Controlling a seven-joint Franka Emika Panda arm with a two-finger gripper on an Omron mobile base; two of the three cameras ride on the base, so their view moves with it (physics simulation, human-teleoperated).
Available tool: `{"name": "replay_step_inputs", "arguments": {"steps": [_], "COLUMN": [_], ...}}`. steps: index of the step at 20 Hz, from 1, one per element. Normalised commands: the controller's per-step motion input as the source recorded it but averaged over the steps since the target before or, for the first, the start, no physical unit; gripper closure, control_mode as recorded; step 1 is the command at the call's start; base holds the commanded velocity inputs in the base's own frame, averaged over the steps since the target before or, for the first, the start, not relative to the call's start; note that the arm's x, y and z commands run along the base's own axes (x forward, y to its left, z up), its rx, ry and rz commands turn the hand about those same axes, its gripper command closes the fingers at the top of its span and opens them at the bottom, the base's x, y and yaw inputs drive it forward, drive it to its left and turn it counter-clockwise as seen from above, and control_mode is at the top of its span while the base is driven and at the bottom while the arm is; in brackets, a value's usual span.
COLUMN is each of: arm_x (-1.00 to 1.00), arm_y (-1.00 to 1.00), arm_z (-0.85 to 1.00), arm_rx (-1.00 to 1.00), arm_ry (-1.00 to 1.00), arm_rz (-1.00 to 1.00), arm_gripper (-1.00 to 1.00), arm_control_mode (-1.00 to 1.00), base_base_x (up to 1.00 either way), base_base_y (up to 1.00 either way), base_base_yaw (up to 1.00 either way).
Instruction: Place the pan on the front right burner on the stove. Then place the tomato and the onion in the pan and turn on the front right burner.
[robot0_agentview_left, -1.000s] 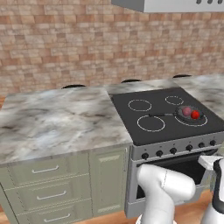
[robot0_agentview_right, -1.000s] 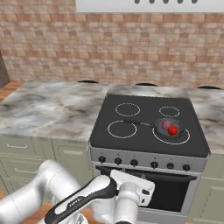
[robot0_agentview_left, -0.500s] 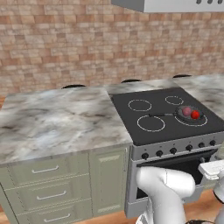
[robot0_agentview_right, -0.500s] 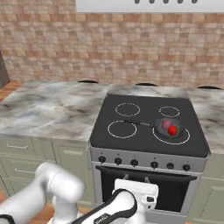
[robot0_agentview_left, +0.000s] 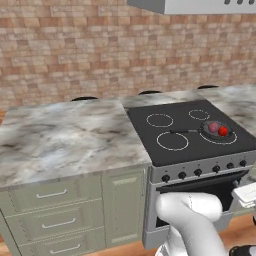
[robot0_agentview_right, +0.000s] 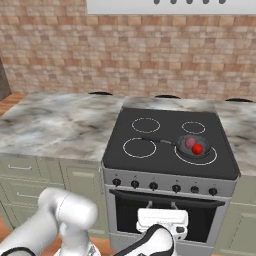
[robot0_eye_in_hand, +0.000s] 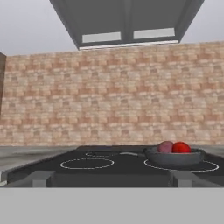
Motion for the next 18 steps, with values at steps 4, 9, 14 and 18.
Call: {"name": "replay_step_inputs", "arguments": {"steps": [4,9,14,18], "arm_x": [0.01,0.03,0.04,0.10], "arm_y": [0.10,0.15,0.12,0.14], "arm_z": [0.15,0.23,0.19,0.02], "arm_rx": [-0.10,-0.03,0.01,0.03], "arm_ry": [0.18,0.33,0.27,0.05], "arm_rz": [-0.01,-0.01,-0.02,-0.09], "arm_gripper": [-1.00,-1.00,-1.00,-1.00], "arm_control_mode": [-1.00,-1.00,-1.00,-1.00], "base_base_x": [0.00,0.00,0.00,0.00], "base_base_y": [0.00,0.00,0.00,0.00], "base_base_yaw": [0.00,0.00,0.00,0.00]}}
